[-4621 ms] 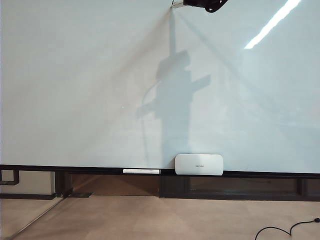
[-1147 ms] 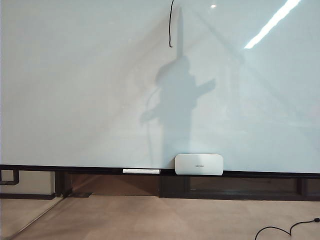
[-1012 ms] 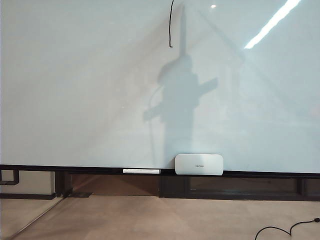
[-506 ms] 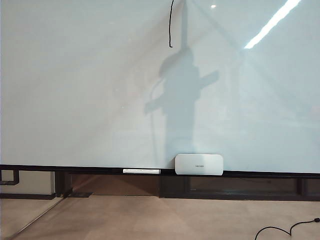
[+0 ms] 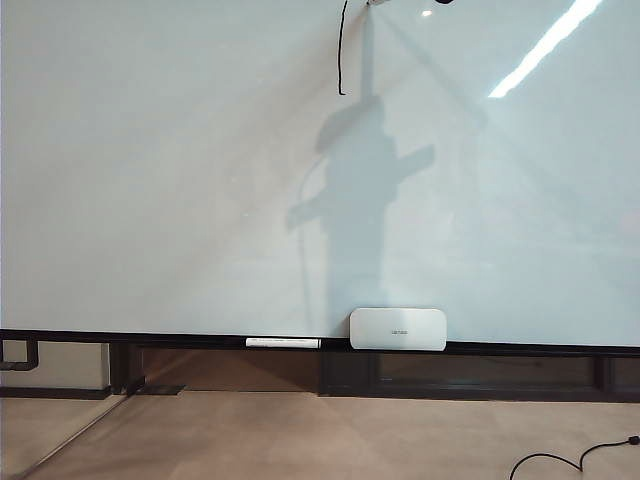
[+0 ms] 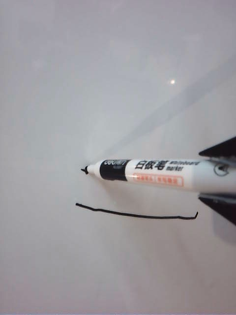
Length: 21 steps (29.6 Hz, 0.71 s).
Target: Reach to the right to find the marker pen, pick it up, and write the number 13 on the whiteboard.
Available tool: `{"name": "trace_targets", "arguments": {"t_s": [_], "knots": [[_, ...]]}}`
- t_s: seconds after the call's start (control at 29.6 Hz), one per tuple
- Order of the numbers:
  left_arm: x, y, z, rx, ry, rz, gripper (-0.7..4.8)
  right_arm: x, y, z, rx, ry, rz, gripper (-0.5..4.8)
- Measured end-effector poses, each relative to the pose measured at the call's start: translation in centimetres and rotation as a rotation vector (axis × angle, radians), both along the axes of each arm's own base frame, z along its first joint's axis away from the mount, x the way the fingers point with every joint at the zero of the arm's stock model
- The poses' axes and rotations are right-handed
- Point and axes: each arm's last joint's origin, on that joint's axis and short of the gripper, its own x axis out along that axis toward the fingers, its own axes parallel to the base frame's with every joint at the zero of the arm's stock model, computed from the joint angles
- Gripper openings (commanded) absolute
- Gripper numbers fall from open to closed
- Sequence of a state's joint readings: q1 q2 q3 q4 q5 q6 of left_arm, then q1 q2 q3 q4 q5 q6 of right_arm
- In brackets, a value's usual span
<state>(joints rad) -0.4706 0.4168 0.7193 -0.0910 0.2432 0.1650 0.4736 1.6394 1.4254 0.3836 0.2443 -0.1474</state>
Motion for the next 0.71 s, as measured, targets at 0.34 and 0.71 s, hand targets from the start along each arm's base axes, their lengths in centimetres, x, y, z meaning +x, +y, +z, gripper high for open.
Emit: {"name": "trace_targets", "arguments": {"t_s": [0.34,0.71], "knots": [[0.01,0.0,0.0,0.003,-0.002,0.001,-0.06,-0.17,-0.16,0.08,0.004,0.011,-0.113,-0.02],[0.01,0.0,0.0,0.003,-0.002,0.001,-0.06,-0.52,-0.57,0.38,-0.003,0.028,-0.173,-0.02]]}}
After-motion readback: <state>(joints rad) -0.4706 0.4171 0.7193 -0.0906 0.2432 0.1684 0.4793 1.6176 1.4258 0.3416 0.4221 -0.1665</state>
